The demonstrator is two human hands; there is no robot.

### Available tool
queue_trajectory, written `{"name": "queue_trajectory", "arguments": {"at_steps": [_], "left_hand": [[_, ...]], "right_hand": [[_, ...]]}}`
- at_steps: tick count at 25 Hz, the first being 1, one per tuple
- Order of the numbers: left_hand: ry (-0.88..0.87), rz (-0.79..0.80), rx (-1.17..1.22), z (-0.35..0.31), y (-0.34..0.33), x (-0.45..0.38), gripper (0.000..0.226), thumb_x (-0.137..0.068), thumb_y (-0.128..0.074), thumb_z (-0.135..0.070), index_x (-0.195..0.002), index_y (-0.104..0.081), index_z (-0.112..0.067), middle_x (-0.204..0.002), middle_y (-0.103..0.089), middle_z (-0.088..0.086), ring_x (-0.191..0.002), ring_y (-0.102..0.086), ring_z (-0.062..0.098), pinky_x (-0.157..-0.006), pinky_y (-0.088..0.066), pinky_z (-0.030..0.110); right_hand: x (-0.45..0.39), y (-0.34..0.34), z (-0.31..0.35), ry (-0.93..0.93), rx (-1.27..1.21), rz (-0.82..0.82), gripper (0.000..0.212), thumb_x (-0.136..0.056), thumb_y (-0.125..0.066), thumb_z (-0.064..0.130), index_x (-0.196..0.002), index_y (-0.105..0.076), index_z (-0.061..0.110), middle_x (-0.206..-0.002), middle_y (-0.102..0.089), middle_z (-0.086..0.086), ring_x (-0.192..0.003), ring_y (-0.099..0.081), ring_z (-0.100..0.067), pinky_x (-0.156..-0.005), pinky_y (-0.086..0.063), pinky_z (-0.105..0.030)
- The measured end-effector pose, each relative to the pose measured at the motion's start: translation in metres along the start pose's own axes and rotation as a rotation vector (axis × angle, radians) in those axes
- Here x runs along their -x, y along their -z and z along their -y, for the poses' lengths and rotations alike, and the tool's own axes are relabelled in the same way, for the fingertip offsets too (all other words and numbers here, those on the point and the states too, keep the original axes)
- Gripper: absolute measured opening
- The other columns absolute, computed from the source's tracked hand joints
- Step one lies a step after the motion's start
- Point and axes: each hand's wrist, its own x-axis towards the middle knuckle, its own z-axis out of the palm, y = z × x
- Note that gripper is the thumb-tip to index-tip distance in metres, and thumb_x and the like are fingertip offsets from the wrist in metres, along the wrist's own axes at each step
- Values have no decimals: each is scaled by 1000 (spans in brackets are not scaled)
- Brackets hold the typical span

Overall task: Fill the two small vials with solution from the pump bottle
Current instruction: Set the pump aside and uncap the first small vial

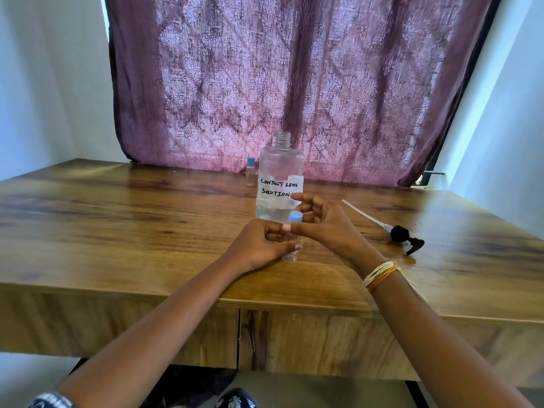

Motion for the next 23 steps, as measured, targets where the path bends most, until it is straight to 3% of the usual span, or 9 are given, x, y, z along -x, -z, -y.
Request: {"name": "queue_trajectory", "arguments": {"at_steps": [3, 7, 10, 12, 15, 17, 19, 23], "left_hand": [[7, -3, -8, -1, 0, 0, 23, -75, -80, -25, -96, -77, -16, -91, -78, -1, -87, -73, 8, -85, -55, 29], [15, -1, -6, -1, 0, 0, 23, -74, -80, -27, -95, -77, -18, -88, -78, -4, -85, -73, 6, -83, -55, 26], [4, 4, 20, 0, -1, 0, 21, -75, -80, -23, -95, -77, -15, -89, -78, -1, -86, -73, 8, -84, -55, 27], [20, -5, 26, 0, -1, 0, 23, -74, -81, -23, -94, -76, -13, -89, -78, 0, -86, -73, 11, -85, -56, 30], [31, 3, 5, 0, -1, 0, 25, -73, -81, -30, -94, -76, -17, -88, -78, -4, -85, -73, 7, -84, -55, 28], [23, 14, 1, -1, -1, 0, 26, -73, -80, -30, -95, -76, -17, -90, -78, -3, -88, -73, 7, -86, -55, 30], [17, 8, 14, -1, -1, 0, 24, -74, -80, -26, -95, -76, -16, -91, -78, 0, -89, -73, 11, -89, -56, 35], [40, 1, 28, 0, 0, 0, 24, -72, -82, -26, -93, -76, -17, -90, -78, 2, -88, -73, 13, -91, -56, 39]], "right_hand": [[1, 0, -3, -10, -51, -46, 54, -76, -74, -7, -126, -56, 1, -91, -68, -7, -78, -66, -11, -76, -57, -21], [4, 4, 0, -4, -127, 98, 56, -81, -63, -14, -130, -52, 10, -118, -69, -11, -103, -68, -16, -83, -56, -26], [3, -1, -2, 23, -31, 31, 53, -79, -73, -3, -127, -56, 12, -105, -66, -8, -88, -66, -11, -81, -55, -24], [2, 1, -4, 40, -59, 2, 46, -82, -70, -2, -125, -57, 9, -96, -66, -8, -86, -66, -13, -85, -54, -28], [4, 9, -4, 14, -236, 115, 48, -87, -58, -8, -132, -51, 8, -111, -70, -15, -101, -68, -22, -94, -54, -33], [4, 8, -5, 4, -183, 108, 50, -86, -62, -6, -132, -51, 8, -115, -69, -15, -102, -68, -20, -93, -55, -32], [4, 3, -8, 12, -74, 31, 47, -83, -69, -2, -127, -55, 6, -106, -70, -15, -93, -68, -16, -88, -55, -29], [1, 6, -6, -62, -467, -85, 28, -81, -69, 2, -107, -61, 5, -101, -74, -16, -90, -72, -21, -78, -59, -26]]}}
